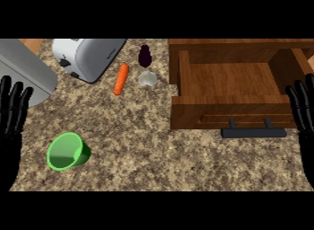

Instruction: Pick up the cup, place it into the drawer and close the drawer

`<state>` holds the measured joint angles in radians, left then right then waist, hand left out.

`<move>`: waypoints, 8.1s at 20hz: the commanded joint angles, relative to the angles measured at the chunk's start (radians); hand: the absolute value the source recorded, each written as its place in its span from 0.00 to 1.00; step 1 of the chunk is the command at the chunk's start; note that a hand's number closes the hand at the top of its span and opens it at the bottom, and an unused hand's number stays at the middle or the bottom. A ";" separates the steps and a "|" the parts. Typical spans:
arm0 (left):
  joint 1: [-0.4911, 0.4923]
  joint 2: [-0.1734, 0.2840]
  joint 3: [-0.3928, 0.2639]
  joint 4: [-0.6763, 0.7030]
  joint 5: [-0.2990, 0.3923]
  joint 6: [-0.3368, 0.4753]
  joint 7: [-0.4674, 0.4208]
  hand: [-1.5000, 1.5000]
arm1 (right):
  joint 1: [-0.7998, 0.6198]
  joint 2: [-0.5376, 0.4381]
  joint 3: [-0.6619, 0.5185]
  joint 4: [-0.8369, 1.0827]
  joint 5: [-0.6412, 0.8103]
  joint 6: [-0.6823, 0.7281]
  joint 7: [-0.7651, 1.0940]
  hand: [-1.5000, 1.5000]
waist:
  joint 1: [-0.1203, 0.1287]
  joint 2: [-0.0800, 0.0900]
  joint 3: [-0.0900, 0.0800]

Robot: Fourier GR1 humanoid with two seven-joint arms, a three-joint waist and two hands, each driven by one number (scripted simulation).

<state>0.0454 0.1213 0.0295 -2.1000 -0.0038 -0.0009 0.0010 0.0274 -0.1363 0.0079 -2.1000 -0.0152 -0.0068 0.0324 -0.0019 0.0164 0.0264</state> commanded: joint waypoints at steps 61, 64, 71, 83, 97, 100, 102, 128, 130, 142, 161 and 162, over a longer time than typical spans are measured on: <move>0.134 -0.040 0.213 0.646 0.164 -0.131 -0.419 0.00 | -0.157 0.055 -0.028 0.001 -0.105 0.082 0.155 0.00 | 0.003 -0.017 -0.027; 0.067 -0.018 0.227 0.729 0.160 -0.127 -0.414 0.00 | -0.126 0.057 -0.035 0.071 -0.100 0.113 0.087 0.00 | 0.002 -0.016 -0.027; 0.053 -0.039 0.246 0.942 0.132 -0.144 -0.614 0.00 | -0.172 0.076 -0.026 0.036 -0.092 0.069 0.139 0.00 | 0.000 -0.016 -0.027; -0.024 0.001 0.255 1.080 0.143 -0.122 -0.655 0.00 | -0.164 0.059 -0.039 0.080 -0.104 0.118 0.104 0.00 | 0.003 -0.016 -0.027; -0.089 0.024 0.249 1.277 0.171 -0.203 -0.804 0.00 | -0.079 0.008 -0.132 -0.040 -0.249 0.185 0.175 0.00 | 0.000 -0.017 -0.026; -0.176 0.049 0.264 1.407 0.181 -0.219 -0.834 0.00 | -0.110 0.065 -0.041 0.034 -0.107 0.134 0.098 0.00 | 0.000 -0.016 -0.027; -0.171 0.026 0.258 1.378 0.200 -0.206 -0.820 0.00 | -0.129 0.057 -0.067 0.024 -0.154 0.134 0.134 0.00 | 0.001 -0.016 -0.027; -0.311 0.015 0.238 1.573 0.209 -0.317 -1.079 1.00 | -0.123 0.051 -0.069 0.021 -0.142 0.143 0.123 0.00 | -0.002 -0.016 -0.027; -0.390 0.047 0.257 1.582 0.224 -0.303 -1.030 1.00 | -0.189 0.025 -0.084 0.002 -0.155 0.123 0.208 0.00 | -0.005 -0.015 -0.028; -0.358 -0.012 0.174 1.312 0.245 -0.317 -0.931 1.00 | -0.093 0.039 -0.079 -0.005 -0.163 0.151 0.159 0.00 | 0.007 -0.021 -0.025; -0.543 -0.108 0.015 0.694 0.277 -0.023 -0.287 1.00 | -0.124 0.029 -0.086 0.001 -0.140 0.145 0.158 0.00 | -0.001 -0.017 -0.026; -0.533 -0.120 -0.041 0.694 0.266 0.032 -0.330 1.00 | -0.082 0.032 -0.118 0.081 -0.155 0.183 0.056 0.00 | -0.002 -0.017 -0.026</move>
<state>-0.4280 0.0175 0.0422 -1.3796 0.2778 -0.0582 -0.3641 -0.0716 -0.0967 -0.0860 -2.0690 -0.1634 0.1494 0.1472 -0.0009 -0.0018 0.0003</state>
